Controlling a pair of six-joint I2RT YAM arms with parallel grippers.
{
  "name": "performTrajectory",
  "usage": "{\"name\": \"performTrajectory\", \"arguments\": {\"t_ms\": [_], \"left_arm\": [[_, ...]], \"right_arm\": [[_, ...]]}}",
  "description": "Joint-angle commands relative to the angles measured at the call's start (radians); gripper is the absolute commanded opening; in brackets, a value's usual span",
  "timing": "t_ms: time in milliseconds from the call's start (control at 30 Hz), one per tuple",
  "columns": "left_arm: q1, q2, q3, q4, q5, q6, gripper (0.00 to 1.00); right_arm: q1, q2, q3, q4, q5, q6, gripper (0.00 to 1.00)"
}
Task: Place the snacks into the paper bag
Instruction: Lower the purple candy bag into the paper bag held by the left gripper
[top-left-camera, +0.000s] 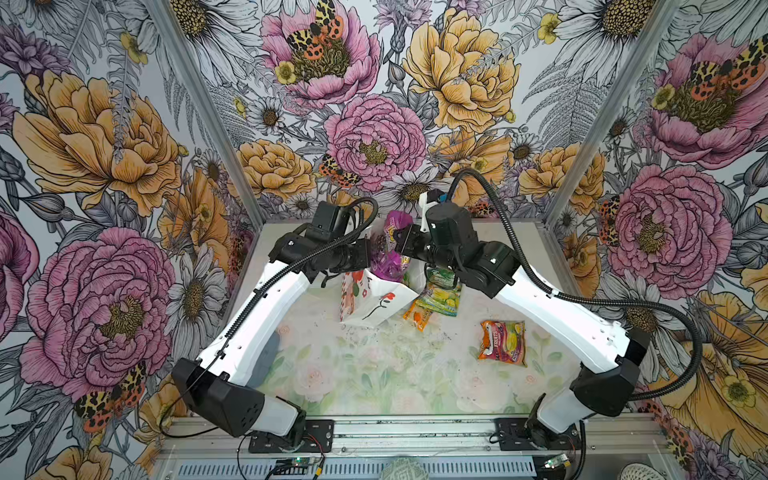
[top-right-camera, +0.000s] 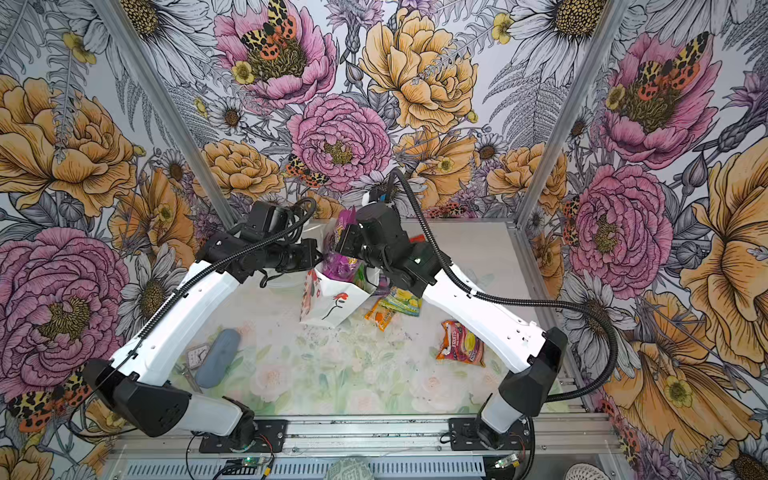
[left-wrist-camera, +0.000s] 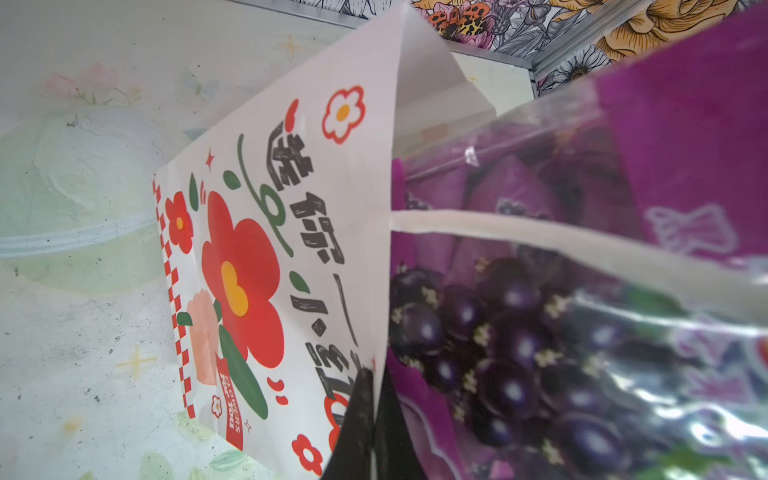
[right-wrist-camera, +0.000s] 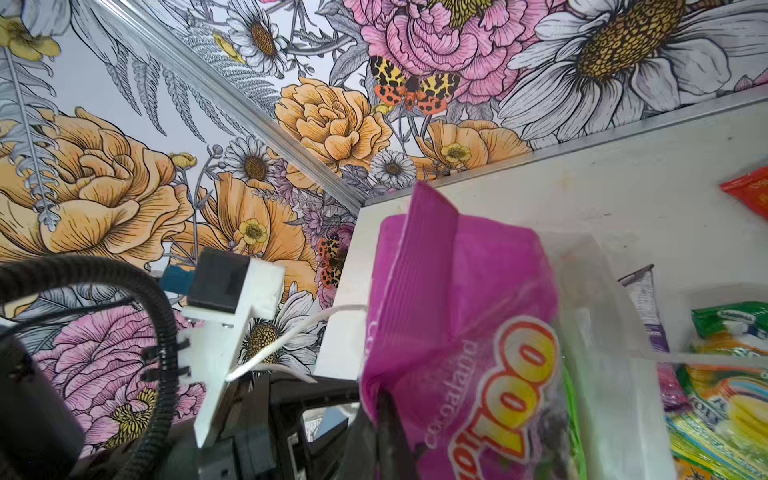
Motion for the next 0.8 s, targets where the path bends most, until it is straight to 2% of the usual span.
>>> {"name": "performTrajectory", "arguments": {"t_ms": [0,333,767], "left_arm": [[0.012,-0.039,-0.009,0.068,0.036,-0.012,0.00],[0.022,-0.040,-0.023,0.079,0.057,-0.018,0.00],[0.034,-0.042,-0.032,0.088,0.094,-0.026,0.00]], "right_arm": [[0.017,0.011,0.013,0.126,0.003,0.013,0.00],[0.018,0.036,-0.018,0.128,0.014,0.023,0.00],[0.020,0.152,0.005,0.126,-0.056,0.005,0.00]]}}
